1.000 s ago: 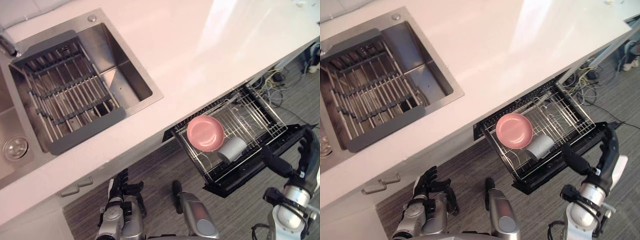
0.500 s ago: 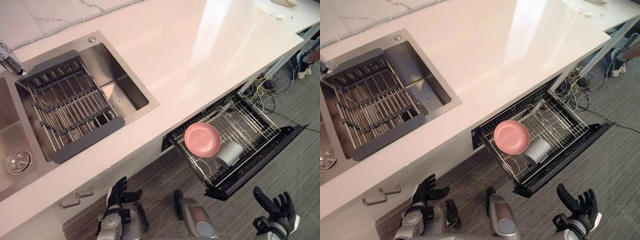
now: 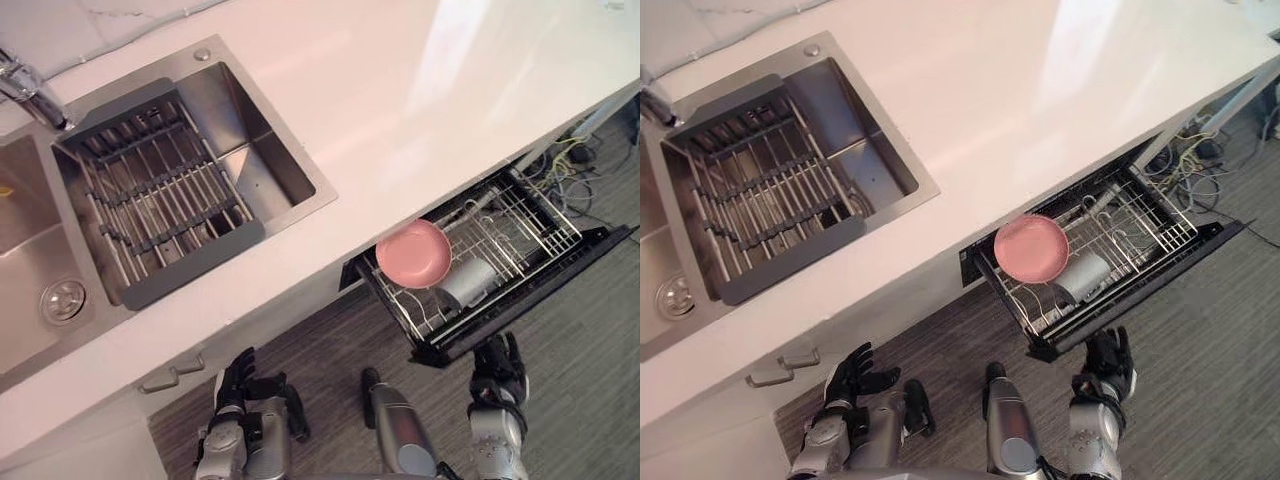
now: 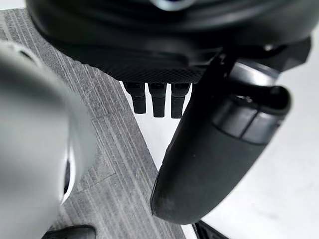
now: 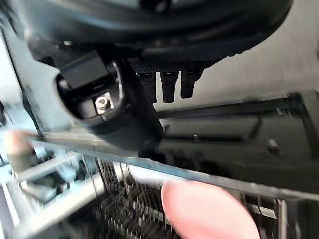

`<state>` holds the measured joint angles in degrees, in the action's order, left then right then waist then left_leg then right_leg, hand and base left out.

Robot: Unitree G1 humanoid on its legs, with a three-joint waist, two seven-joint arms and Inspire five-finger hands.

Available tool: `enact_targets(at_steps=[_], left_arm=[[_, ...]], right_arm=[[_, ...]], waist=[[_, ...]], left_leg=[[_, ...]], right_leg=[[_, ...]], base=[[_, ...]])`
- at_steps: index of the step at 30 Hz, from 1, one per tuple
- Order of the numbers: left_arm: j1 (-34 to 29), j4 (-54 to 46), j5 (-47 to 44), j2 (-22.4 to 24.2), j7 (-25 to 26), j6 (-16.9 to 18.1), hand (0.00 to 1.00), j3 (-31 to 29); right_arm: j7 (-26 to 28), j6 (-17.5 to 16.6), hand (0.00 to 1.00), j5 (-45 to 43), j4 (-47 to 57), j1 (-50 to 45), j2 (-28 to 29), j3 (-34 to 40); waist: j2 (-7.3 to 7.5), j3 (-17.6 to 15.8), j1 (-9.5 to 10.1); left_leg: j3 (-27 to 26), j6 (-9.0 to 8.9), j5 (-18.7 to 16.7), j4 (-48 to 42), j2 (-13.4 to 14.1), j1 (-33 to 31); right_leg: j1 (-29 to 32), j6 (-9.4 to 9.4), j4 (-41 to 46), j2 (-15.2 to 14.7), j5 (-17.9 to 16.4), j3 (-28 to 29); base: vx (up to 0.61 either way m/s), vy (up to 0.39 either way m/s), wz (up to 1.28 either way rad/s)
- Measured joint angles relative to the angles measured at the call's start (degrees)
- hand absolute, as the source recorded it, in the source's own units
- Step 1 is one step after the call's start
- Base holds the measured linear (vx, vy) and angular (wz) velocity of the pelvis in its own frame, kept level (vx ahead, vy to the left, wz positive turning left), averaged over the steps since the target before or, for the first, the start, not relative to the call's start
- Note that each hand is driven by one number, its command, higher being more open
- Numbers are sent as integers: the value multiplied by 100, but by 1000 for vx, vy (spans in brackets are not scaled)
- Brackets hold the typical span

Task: Walk over to the sink, pick up the cup, carry it to the dishwasher, place the cup inside the dishwasher, then close the dishwasher door

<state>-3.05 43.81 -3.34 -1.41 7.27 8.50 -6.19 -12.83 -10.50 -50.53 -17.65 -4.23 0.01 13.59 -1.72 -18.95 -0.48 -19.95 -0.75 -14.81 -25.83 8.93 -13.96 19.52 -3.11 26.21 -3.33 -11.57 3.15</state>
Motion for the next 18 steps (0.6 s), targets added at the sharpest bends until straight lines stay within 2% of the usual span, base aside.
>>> enact_targets(at_steps=[2, 8, 10, 14, 18], left_arm=[[-1, -95, 2, 24, 1, 19, 90, -1], [-22, -113, 4, 38, -1, 61, 90, 6], [-25, -112, 4, 35, -2, 61, 90, 6], [-40, -69, 7, 10, 1, 65, 90, 36], [-26, 111, 9, -96, 2, 78, 90, 160]], right_arm=[[11, -166, 90, -1, 403, 237, 0, -343], [27, -170, 90, 363, 487, 945, -297, -1037], [188, -91, 90, 1112, 497, 1233, -628, -1307], [112, 153, 90, 2399, 244, 1308, -845, -1200], [124, 283, 90, 3100, -392, 1388, -1095, -1131]], waist=[[-69, -35, 83], [-76, -39, 187], [-76, -39, 236], [-75, -27, 212], [-64, 78, 177]], left_leg=[[57, -26, 153, 151, -13, 16], [339, -99, 433, 458, -51, 102], [455, -127, 516, 565, -66, 140], [629, -135, 640, 744, -122, 206], [887, -172, 790, 895, -175, 281]], right_leg=[[-58, 28, -105, -1, 84, -79], [-267, 110, -307, -19, 150, -394], [-342, 130, -353, -26, 162, -500], [-487, 168, -440, -68, 193, -690], [-700, 184, -569, -103, 224, -931]], base=[[-12, -51, 15], [-8, -70, 27], [-15, -63, 25], [-31, -36, 23], [-39, -33, 33]])
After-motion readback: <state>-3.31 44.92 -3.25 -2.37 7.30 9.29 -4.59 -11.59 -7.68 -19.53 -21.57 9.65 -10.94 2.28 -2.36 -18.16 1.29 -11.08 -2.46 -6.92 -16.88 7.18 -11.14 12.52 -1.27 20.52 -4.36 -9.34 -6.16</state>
